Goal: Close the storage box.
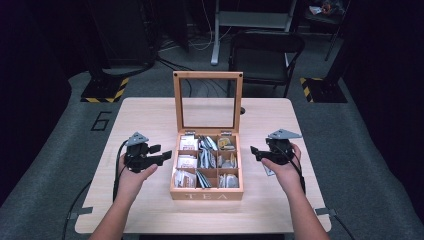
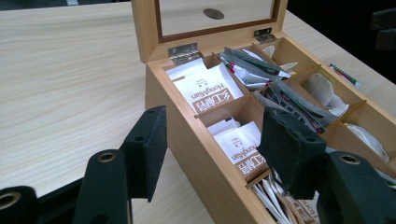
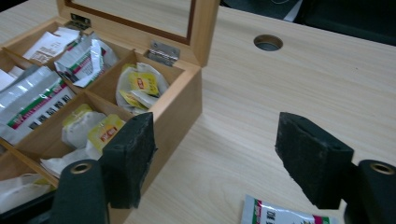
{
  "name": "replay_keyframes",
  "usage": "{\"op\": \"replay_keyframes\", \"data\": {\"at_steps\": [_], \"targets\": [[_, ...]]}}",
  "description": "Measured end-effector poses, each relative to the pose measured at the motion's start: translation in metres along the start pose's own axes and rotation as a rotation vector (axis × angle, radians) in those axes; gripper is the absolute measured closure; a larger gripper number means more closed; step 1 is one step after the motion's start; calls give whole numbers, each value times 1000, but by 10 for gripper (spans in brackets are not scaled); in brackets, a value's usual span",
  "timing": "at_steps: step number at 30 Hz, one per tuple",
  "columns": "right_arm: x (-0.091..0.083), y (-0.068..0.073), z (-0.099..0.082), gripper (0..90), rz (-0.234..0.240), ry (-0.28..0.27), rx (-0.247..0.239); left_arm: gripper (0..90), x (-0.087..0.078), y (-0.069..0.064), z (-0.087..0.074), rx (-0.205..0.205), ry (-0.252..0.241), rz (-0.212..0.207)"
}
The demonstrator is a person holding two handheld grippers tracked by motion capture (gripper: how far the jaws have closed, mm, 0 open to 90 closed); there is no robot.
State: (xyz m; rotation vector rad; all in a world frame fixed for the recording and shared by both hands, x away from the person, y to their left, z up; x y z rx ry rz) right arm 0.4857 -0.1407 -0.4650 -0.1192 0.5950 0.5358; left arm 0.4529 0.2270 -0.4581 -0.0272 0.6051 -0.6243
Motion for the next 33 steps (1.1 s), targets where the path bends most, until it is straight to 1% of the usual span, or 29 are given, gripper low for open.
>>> {"op": "replay_keyframes", "data": {"at_steps": [1, 2, 3, 4, 7, 9, 10, 12, 13, 15, 17, 18, 19, 23, 25, 27, 28, 29, 30, 31, 32, 33], "targets": [[1, 1, 3, 328, 8, -4, -8, 412, -1, 0, 1, 3, -2, -9], [1, 2, 5, 357, 13, -3, -10, 412, -1, 0, 1, 2, 1, -7], [1, 2, 5, 357, 13, -3, -10, 415, -1, 0, 1, 2, 1, -7], [4, 4, 10, 404, 25, 4, -10, 415, -1, 1, 0, 1, 9, -8], [8, 8, 15, 452, 50, 18, -29, 410, -1, 1, 0, -4, 8, -4], [10, 11, 18, 458, 50, 26, -45, 399, -1, 1, 1, -11, 4, -6], [12, 11, 20, 458, 50, 29, -63, 393, -1, 1, 1, -12, 3, -6], [13, 12, 22, 458, 49, 35, -62, 388, -1, 1, 1, -9, 1, -7], [15, 13, 28, 460, 49, 29, -76, 369, -1, 0, 2, -15, -9, 0], [17, 12, 32, 460, 54, 33, -73, 358, -1, -1, 2, -15, -3, -14], [19, 12, 34, 459, 54, 41, -74, 344, -1, -1, 2, -7, -8, -10], [22, 12, 39, 460, 55, 45, -91, 344, -2, -2, 3, -5, -10, -12], [23, 12, 41, 460, 55, 47, -95, 343, -2, -2, 3, -5, -10, -12], [27, 12, 46, 455, 67, 46, -82, 342, -2, -2, 3, -10, -12, -12], [32, 11, 51, 446, 61, 37, -81, 342, -4, -1, 4, -6, -15, -14], [37, 9, 54, 437, 69, 32, -71, 342, -4, -1, 3, -8, -13, -7], [39, 9, 55, 431, 69, 34, -61, 342, -4, -1, 3, -8, -11, -7], [39, 9, 55, 431, 69, 34, -61, 342, -4, -1, 3, -8, -11, -7], [43, 7, 57, 428, 67, 36, -58, 342, -3, -1, 3, -3, -21, -4], [45, 7, 58, 427, 67, 39, -46, 343, -3, -1, 3, -1, -10, -7], [47, 6, 58, 425, 68, 35, -55, 345, -3, -1, 2, -5, -8, -2], [48, 6, 59, 423, 64, 35, -54, 355, -3, 0, 2, -3, -2, -3]]}}
Point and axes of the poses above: each handheld gripper's, and its own axes: x roughly forward along the jaws, z roughly out of its top, y roughly to its left, the point moved 7 cm from there along x, roughly forward along the jaws, and after that the axes turned 1 degree about z, right-handed, at the moved point
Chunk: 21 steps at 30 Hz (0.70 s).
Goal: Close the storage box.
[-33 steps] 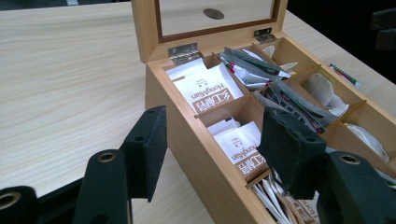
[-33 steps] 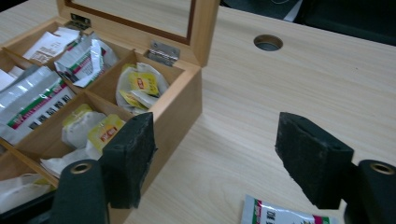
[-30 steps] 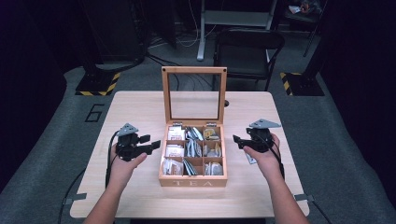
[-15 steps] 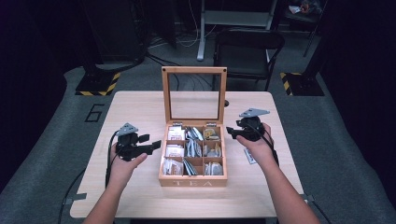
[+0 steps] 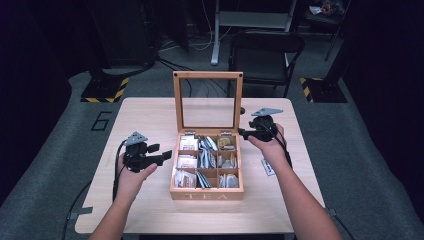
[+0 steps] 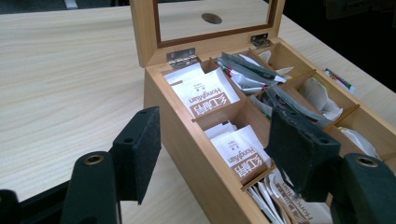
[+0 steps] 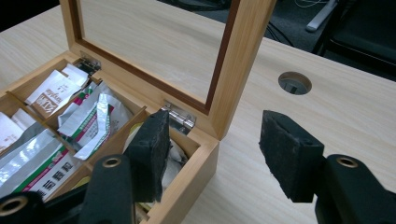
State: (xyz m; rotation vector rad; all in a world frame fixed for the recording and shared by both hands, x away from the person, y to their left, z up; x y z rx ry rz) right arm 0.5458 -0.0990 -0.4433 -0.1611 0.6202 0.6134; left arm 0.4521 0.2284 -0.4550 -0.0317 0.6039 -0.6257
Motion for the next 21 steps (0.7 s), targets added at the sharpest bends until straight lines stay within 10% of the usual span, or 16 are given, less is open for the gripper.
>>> {"op": "replay_keyframes", "data": {"at_steps": [21], "targets": [[26, -10, 16, 460, 2, 6, 19, 460, 0, 0, -1, 0, 8, -21]]}}
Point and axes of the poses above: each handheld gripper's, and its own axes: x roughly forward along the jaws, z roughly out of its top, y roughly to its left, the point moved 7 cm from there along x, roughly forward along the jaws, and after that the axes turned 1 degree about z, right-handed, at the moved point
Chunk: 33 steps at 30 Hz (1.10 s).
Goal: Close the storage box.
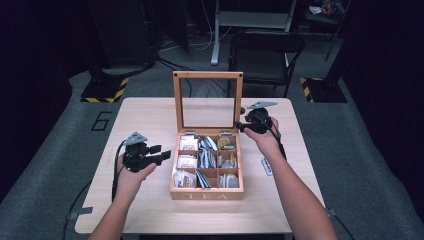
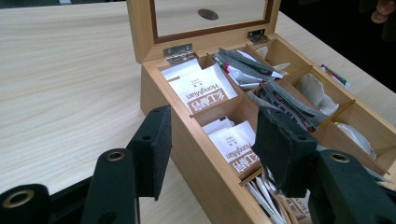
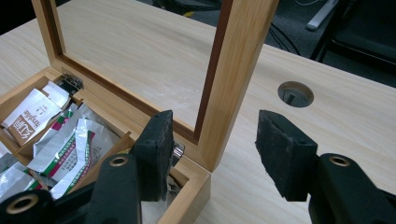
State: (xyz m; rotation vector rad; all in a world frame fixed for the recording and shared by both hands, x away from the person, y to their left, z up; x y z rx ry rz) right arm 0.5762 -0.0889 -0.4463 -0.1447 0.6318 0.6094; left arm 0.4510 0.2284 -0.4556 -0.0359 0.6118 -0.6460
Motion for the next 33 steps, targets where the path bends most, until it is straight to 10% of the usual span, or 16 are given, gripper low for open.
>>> {"op": "replay_keyframes", "data": {"at_steps": [33], "targets": [[28, -6, 16, 568, 29, 49, -2, 434, -1, 6, 1, 8, -27, 26]]}}
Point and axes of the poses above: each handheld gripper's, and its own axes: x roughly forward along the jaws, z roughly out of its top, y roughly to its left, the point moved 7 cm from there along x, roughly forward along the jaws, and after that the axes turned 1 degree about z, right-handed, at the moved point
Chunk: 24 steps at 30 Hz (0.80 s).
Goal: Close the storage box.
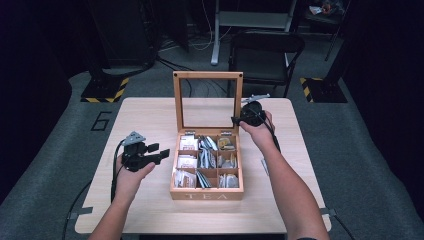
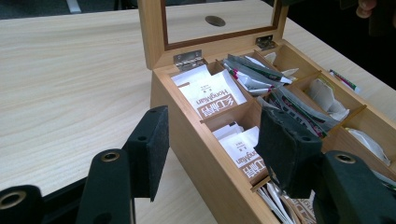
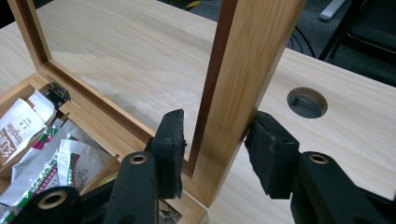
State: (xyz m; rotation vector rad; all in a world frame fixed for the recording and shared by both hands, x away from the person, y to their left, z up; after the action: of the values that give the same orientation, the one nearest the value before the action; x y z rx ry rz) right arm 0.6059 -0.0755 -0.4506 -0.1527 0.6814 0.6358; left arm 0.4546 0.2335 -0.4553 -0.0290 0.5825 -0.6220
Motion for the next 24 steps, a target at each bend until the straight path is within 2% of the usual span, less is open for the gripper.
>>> {"op": "replay_keyframes", "data": {"at_steps": [4, 7, 9, 16, 19, 23, 24], "targets": [[-3, -2, 7, 587, -4, -1, -12, 435, 0, 0, 0, 1, -4, -1], [-7, -3, 12, 608, 3, -15, 14, 435, -1, 1, 1, 0, -9, 2], [-9, -4, 13, 641, -2, -11, 12, 440, -1, 1, 1, -2, -7, 3], [-11, -3, 11, 645, -7, -12, 25, 455, -1, 2, 1, 1, -7, 11], [-13, -1, 10, 648, -4, -35, 13, 452, -1, 2, 1, -1, -8, 12], [-18, 3, 6, 653, 2, -58, 21, 452, 1, 2, 0, -1, -3, 11], [-20, 3, 6, 653, 3, -62, 7, 452, 1, 1, 0, -7, -5, 8]]}}
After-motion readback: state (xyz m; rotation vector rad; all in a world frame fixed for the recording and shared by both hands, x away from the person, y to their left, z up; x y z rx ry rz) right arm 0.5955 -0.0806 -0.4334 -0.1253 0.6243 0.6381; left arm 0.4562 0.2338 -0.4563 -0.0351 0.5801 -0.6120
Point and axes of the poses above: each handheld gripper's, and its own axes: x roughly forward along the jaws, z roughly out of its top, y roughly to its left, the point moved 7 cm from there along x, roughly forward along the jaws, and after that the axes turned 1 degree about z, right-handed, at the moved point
